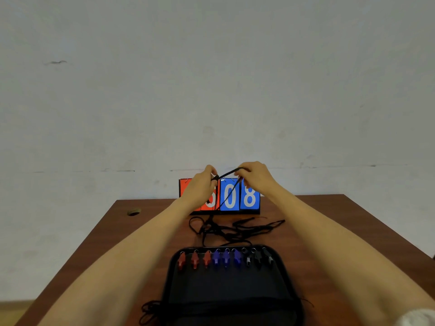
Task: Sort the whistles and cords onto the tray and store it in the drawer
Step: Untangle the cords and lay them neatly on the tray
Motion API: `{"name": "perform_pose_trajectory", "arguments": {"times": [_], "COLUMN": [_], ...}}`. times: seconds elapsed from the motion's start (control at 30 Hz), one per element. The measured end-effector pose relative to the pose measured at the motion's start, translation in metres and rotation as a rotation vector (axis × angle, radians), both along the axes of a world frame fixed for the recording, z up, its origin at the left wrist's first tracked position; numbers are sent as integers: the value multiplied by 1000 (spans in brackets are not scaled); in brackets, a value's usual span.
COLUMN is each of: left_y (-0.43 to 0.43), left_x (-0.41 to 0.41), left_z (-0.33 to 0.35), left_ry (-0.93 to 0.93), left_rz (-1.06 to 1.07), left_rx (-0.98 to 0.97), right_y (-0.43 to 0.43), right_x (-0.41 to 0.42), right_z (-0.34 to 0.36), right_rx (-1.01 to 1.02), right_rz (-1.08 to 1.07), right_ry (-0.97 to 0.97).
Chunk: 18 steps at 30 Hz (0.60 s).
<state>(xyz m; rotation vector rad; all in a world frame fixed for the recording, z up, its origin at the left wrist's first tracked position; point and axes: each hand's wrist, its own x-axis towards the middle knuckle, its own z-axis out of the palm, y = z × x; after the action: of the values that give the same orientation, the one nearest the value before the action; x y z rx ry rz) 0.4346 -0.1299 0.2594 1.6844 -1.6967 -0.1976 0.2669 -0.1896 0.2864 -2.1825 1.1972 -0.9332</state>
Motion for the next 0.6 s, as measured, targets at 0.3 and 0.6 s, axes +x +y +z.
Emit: {"name": "perform_pose_trajectory", "arguments": {"times": [0.3,0.6], "left_y": [3,-4], "left_x": [-9,16], "left_z": [13,-3], "left_ry": [81,-53], "left_rz": [-163,41], "left_rx": [-86,67], "right_y": [4,-4], "right_x": [12,-8], "right_z": [-6,17], "right_rx": [57,99], "right_rz": [195,-39], "right_ry": [77,-265]}}
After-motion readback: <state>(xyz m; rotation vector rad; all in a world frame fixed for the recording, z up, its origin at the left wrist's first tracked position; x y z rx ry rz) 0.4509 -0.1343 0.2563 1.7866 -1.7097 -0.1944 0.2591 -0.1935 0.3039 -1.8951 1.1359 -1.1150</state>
